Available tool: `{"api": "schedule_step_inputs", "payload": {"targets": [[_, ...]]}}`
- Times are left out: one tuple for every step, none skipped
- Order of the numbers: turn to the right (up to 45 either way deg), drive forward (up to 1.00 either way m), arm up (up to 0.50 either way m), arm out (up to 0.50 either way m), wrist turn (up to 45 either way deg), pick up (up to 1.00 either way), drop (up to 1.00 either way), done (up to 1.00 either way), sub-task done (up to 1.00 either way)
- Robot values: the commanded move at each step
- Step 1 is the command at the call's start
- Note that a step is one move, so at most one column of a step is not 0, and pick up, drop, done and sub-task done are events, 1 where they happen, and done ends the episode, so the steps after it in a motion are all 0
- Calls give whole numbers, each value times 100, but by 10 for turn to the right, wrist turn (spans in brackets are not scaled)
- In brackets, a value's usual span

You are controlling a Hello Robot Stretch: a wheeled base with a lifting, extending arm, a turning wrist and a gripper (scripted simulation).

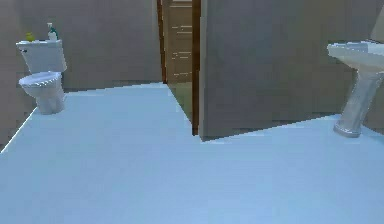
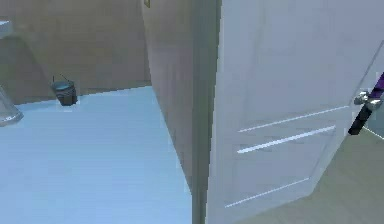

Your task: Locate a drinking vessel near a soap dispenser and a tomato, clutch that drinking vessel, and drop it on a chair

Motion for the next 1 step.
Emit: {"api": "schedule_step_inputs", "payload": {"targets": [[-120, 0, 0, 0, 0, 0, 0, 0, 0]]}}
